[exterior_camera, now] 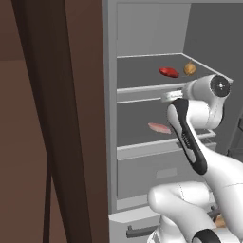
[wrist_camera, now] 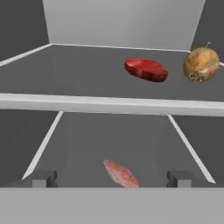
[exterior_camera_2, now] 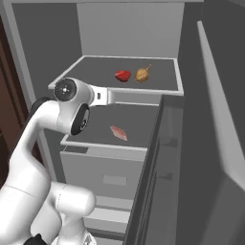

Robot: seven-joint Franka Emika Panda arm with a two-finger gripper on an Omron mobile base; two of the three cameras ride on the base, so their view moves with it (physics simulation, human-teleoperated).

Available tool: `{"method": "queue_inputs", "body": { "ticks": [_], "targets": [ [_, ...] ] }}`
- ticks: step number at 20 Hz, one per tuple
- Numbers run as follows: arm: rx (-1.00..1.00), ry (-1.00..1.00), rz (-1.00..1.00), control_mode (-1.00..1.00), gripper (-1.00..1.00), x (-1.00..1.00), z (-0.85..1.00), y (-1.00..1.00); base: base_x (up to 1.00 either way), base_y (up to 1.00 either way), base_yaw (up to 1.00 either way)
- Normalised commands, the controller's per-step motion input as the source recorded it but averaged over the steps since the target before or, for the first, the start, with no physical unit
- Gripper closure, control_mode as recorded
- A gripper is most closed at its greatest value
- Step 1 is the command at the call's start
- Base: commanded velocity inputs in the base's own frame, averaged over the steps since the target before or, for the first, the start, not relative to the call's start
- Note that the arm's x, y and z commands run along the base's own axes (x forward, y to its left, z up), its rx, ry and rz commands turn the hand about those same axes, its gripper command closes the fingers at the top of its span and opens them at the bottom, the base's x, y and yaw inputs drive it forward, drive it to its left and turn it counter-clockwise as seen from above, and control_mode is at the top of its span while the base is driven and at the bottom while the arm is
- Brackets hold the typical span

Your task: Place one onion and one steak in each tupperware on the nearby counter, to pack two identical lunches.

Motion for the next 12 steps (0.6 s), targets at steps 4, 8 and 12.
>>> {"method": "queue_inputs", "body": {
  "ticks": [4,8,12],
  "targets": [
    [0.00,0.00,0.00,-1.00,-1.00,0.13,0.46,-0.12,0.00,0.00,0.00],
    [0.00,0.00,-0.04,-1.00,-1.00,0.07,0.51,-0.22,0.00,0.00,0.00],
    [0.04,0.00,-0.04,-1.00,-1.00,0.09,0.32,-0.24,0.00,0.00,0.00]
  ]
}}
